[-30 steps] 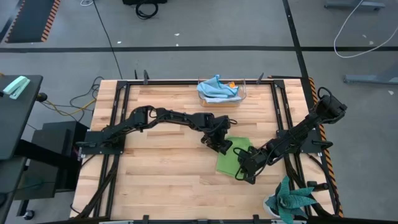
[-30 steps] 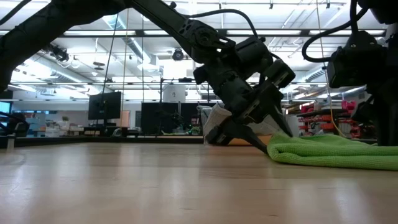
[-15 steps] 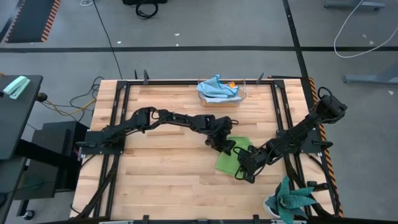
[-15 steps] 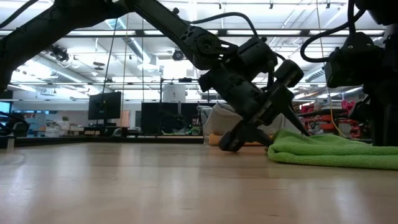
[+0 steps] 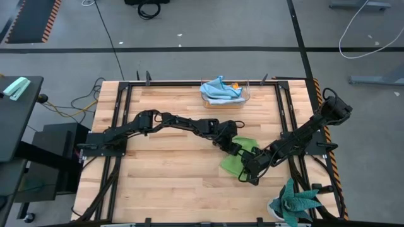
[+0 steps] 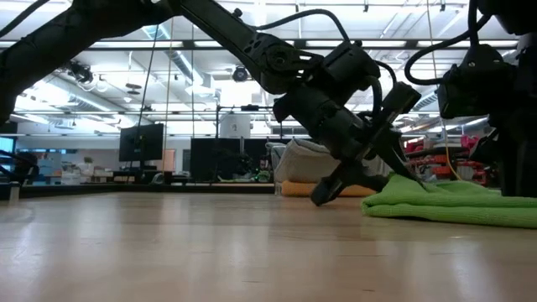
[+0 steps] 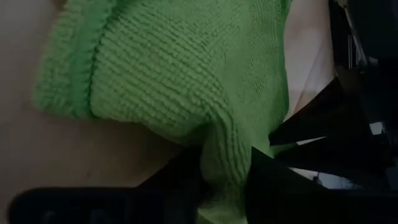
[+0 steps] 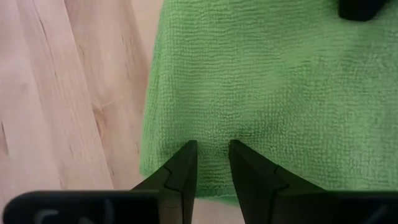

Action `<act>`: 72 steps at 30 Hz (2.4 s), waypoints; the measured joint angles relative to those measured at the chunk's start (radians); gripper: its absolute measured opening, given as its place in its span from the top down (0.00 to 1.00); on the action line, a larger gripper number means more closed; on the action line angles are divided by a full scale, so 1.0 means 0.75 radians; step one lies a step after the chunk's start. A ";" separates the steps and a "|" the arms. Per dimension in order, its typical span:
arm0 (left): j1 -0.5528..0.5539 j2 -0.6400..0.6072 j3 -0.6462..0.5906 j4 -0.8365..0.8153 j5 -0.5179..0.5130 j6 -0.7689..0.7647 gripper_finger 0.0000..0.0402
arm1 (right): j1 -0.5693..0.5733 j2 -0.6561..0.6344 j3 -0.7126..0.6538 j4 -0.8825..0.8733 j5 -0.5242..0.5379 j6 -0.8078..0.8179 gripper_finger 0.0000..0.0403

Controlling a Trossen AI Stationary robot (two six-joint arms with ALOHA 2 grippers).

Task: Fold microfiber towels
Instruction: Put the green microfiber cloth into the transparent bin

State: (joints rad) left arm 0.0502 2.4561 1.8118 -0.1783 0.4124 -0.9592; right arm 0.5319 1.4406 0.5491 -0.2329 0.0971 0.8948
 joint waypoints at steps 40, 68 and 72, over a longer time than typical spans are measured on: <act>0.050 -0.128 -0.008 0.271 -0.098 0.065 0.97 | -0.002 -1.045 0.001 -0.578 0.471 0.092 0.98; 0.452 -0.191 0.677 -0.188 -0.117 0.279 0.97 | -0.002 -1.051 0.579 -0.699 0.832 -0.368 0.98; 0.547 -0.191 0.679 -0.212 -0.089 0.225 0.97 | -0.002 -1.052 0.633 -0.780 0.866 -0.385 0.98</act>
State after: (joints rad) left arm 0.4604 2.3131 2.3211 -0.3373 0.3457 -0.7902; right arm 0.5304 0.6514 1.0237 -0.8181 0.7462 0.6063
